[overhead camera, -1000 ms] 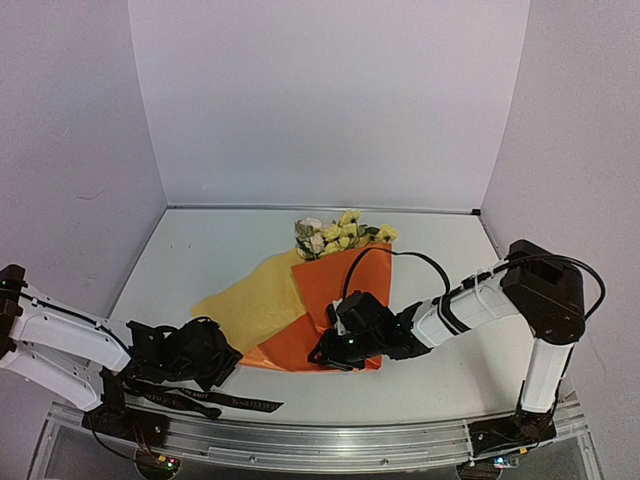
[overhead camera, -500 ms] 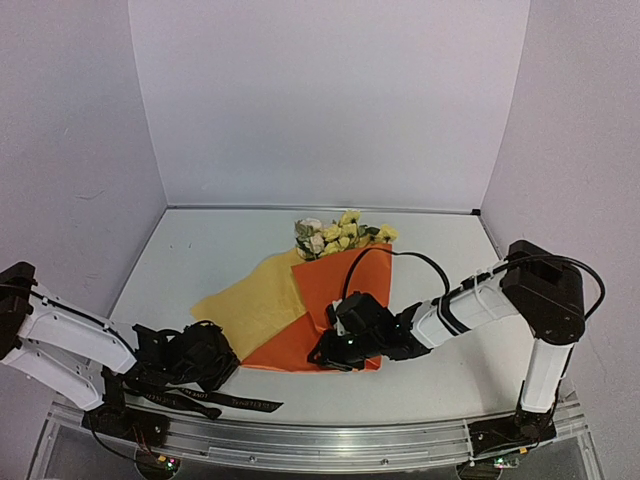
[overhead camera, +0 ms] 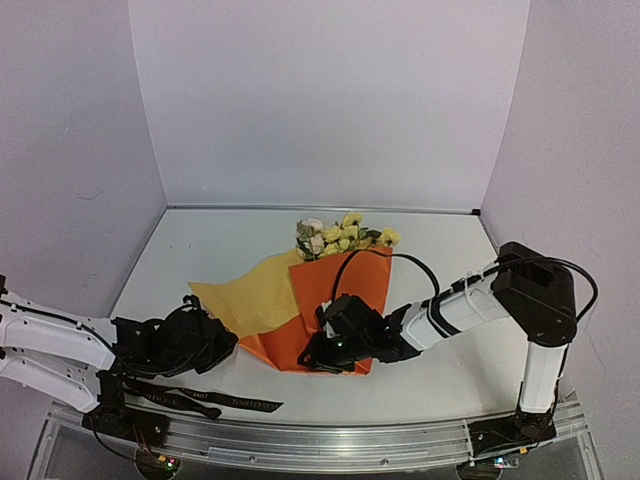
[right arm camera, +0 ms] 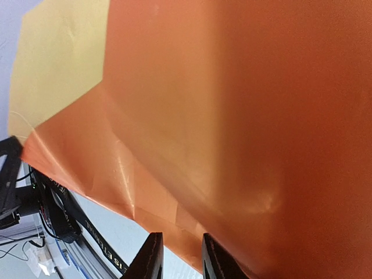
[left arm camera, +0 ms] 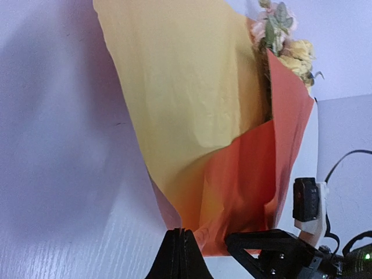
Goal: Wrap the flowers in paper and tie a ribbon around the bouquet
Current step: Pick up the two-thirds-folded wrapping paper from the center of the board.
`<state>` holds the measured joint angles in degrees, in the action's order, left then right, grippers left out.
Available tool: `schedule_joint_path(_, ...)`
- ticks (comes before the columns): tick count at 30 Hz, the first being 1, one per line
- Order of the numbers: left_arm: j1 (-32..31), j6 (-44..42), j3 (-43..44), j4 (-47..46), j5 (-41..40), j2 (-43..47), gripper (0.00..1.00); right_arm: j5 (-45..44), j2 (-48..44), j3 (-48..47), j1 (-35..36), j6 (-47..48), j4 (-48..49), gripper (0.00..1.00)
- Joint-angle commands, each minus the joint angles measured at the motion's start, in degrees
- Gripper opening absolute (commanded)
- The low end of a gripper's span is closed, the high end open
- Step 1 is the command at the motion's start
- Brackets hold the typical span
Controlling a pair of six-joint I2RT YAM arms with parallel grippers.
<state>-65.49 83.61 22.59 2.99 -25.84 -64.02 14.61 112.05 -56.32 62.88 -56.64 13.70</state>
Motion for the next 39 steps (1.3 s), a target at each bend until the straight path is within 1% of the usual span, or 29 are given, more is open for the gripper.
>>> schedule_joint_path(1,-0.2,-12.4,3.0,-4.8,-1.0,2.3,0.00,-1.0,2.1,-2.8,0.9,0.4,-3.2,0.26)
schedule_joint_path(4,-0.1,-19.7,3.9,-9.3,0.9,2.6,0.00,-0.9,2.5,-3.4,1.0,0.6,-3.9,0.26)
schedule_joint_path(8,-0.1,-24.8,5.2,-10.9,2.8,2.0,0.00,-0.2,1.9,-3.9,1.0,1.6,-4.8,0.28)
schedule_joint_path(15,-0.2,-23.9,5.3,-6.4,0.0,2.7,0.00,4.1,-3.0,-5.9,1.2,5.9,-8.9,0.32)
schedule_joint_path(23,-0.1,-25.8,5.5,-7.6,0.6,2.1,0.00,8.7,-11.4,-6.1,1.2,10.3,-14.1,0.36)
schedule_joint_path(26,-0.2,-27.0,6.3,-8.0,1.4,1.4,0.00,6.6,-16.0,-3.6,1.2,13.3,-17.9,0.37)
schedule_joint_path(30,-0.2,-27.9,6.8,-8.4,2.1,1.1,0.00,-1.9,-21.6,-1.6,1.2,22.7,-28.8,0.37)
schedule_joint_path(31,-0.2,-28.1,6.9,-8.6,2.3,1.0,0.00,-3.1,-22.1,-2.1,1.2,24.9,-31.1,0.36)
schedule_joint_path(32,-0.2,-28.2,7.0,-8.6,2.5,0.9,0.00,-3.8,-22.0,-3.2,1.2,26.8,-33.1,0.34)
schedule_joint_path(33,-0.2,-28.2,7.1,-8.6,2.7,0.8,0.00,-3.8,-21.4,-4.4,1.2,28.1,-34.6,0.29)
schedule_joint_path(35,-0.1,-28.6,7.3,-8.8,3.1,0.6,0.00,-1.6,-19.2,-6.7,1.2,28.9,-35.5,0.16)
schedule_joint_path(37,-0.2,-28.7,7.6,-8.7,3.5,0.4,0.00,1.7,-16.3,-9.5,1.5,28.2,-35.6,0.12)
schedule_joint_path(39,-0.2,-28.9,7.8,-8.7,3.6,0.4,0.00,2.8,-13.1,-12.0,2.1,27.5,-35.6,0.08)
